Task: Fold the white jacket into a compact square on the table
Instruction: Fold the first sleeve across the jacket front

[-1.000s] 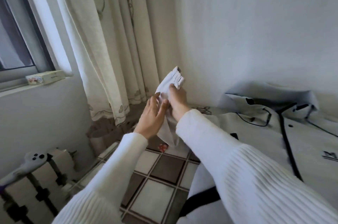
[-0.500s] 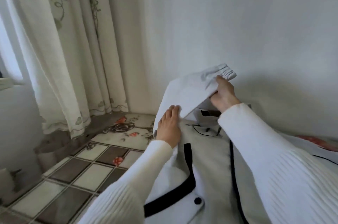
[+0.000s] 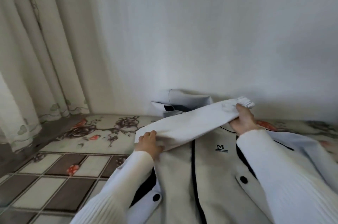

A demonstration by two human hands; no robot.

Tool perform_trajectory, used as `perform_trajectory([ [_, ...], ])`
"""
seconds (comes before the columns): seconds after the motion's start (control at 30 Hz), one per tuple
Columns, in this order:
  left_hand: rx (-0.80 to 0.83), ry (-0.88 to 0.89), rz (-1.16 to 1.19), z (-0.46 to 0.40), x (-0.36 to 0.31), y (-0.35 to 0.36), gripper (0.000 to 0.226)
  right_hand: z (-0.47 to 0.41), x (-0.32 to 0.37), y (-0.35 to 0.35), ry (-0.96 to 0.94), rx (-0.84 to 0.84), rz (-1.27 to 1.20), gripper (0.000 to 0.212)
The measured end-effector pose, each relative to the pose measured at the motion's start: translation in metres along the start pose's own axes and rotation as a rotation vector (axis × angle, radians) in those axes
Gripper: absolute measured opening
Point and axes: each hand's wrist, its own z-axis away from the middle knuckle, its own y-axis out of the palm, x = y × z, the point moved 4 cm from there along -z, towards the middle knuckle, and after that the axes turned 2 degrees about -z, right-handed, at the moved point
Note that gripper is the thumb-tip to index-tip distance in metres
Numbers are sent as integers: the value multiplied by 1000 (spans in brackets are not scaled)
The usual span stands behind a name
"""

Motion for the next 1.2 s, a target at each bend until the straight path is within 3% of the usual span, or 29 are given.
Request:
perform_trajectory([
  [0.17,174,-10,-82,3,4,14,82,9,-22,-58,59,-113,89,43],
  [0.37,174,-15,-134,2,0,16,65,8,-41,-97,216,-247,299,44],
  [0.5,130,-11,-127,-2,6,18,62,-1,-31,-98,102,-320,489,45],
  [0.7,182,-13,-126,-6,18,22,70,-9,-27,-105,-17,-451,547,70],
  [0.8,181,-15,-104,-7,20,25,70,-6,-17,-100,-140,-503,812,68],
  [0.97,193,-25,-93,-8,19,29,69,-2,-10,-71,-438,-307,1814,60],
  [1.1,205,-19,-93,-6,18,26,70,-6,-27,-44,-469,43,1995,43],
  [1.2,217,-11,-82,-1,18,21,73,-9,-49,-42,-305,253,2029,46],
])
